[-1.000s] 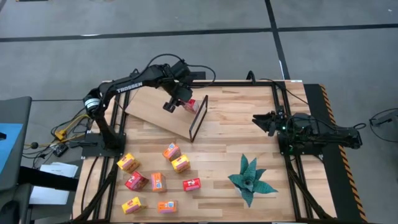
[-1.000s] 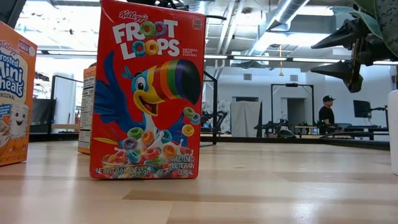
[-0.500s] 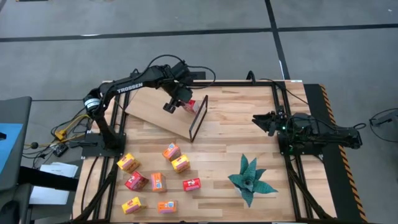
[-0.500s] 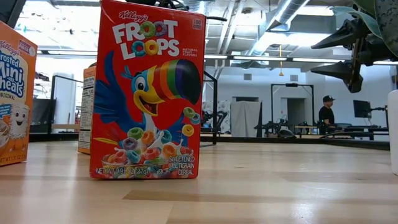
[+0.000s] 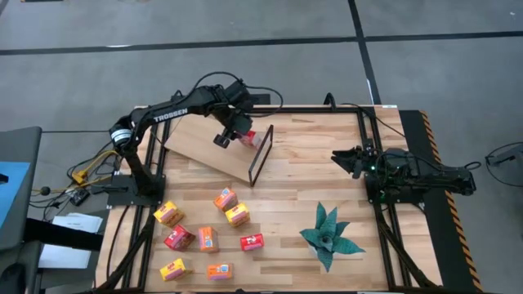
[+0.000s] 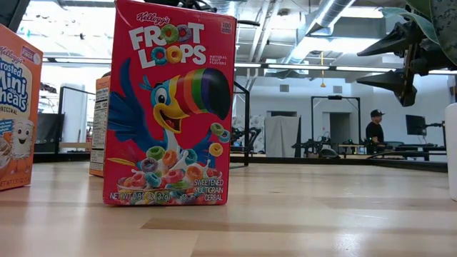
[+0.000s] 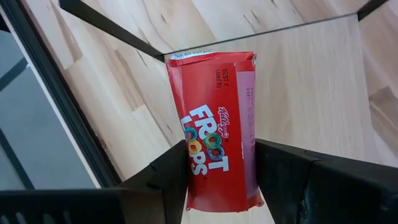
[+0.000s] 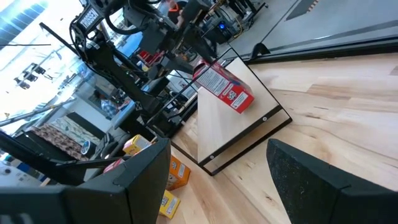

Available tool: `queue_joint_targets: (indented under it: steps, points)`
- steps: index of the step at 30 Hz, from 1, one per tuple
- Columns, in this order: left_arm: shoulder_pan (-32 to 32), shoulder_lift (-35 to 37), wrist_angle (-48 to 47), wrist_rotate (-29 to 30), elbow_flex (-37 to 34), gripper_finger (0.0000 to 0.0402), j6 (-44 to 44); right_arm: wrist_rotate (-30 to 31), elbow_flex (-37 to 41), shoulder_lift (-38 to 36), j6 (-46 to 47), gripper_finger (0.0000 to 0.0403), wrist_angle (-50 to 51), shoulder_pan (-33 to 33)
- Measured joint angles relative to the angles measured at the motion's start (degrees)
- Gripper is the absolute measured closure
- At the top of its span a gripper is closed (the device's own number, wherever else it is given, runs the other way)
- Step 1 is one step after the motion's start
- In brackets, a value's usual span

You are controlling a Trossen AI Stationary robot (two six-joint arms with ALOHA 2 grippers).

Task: Stack cereal on shelf
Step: Put the top red cereal box on the shelf

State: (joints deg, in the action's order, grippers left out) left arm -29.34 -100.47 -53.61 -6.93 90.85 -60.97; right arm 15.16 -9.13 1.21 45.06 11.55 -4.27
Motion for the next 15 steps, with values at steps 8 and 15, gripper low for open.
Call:
queue_joint_targets:
  steps: [8, 15]
  points:
    - [0.0, 0.0, 0.2, 0.6, 0.0, 0.0248, -2.8, 0.0, 0.0, 0.0, 0.1, 0.0111, 0.0, 0.0]
    - [-0.3, -0.8, -1.9, 2.0, 0.0, 0.0248, -4.3, 0.0, 0.0, 0.0, 0.6, 0.0111, -0.1, 0.0]
